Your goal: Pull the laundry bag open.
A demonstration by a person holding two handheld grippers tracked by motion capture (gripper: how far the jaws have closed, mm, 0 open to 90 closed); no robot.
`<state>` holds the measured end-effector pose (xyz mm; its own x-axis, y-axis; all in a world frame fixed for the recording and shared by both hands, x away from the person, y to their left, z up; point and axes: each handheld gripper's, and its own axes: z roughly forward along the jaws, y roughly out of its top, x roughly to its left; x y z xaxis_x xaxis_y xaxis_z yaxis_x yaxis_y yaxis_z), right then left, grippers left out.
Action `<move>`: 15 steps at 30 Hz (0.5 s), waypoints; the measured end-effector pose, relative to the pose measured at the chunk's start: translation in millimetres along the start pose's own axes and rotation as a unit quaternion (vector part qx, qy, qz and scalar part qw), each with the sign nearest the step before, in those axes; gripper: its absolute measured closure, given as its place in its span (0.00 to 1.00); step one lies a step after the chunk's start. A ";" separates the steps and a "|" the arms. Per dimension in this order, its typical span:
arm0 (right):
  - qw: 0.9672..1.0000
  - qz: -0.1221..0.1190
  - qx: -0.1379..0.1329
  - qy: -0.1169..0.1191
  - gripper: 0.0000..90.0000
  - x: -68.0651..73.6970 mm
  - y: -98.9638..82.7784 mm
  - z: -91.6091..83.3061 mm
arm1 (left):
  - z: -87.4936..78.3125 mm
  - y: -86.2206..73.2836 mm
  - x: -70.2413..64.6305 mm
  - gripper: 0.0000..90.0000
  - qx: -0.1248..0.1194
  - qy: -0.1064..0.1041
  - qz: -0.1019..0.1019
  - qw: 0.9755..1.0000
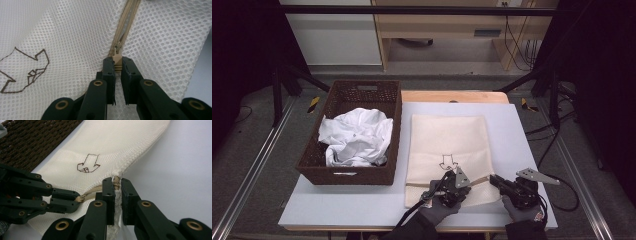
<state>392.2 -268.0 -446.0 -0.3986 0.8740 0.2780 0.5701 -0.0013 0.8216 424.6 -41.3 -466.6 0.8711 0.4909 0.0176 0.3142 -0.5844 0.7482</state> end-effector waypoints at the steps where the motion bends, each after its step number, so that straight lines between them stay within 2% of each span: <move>1: 1.000 0.000 0.001 0.001 0.93 0.4 0.2 0.1 | -0.7 -0.3 -0.3 0.90 0.001 0.002 0.002 1.000; 3: 1.000 -0.002 0.000 -0.003 0.93 0.5 0.3 -0.4 | -1.7 -1.4 -0.6 0.90 0.008 0.007 0.010 1.000; 15: 1.000 0.003 -0.003 -0.004 0.93 -1.2 0.6 -2.5 | -11.2 -12.8 5.7 0.90 0.015 0.013 0.010 1.000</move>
<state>391.2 -270.2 -444.6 -0.3891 0.8776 0.2798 0.5682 -0.0104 0.8228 421.4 -23.8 -468.6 0.8672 0.4953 0.0505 0.3078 -0.6131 0.7276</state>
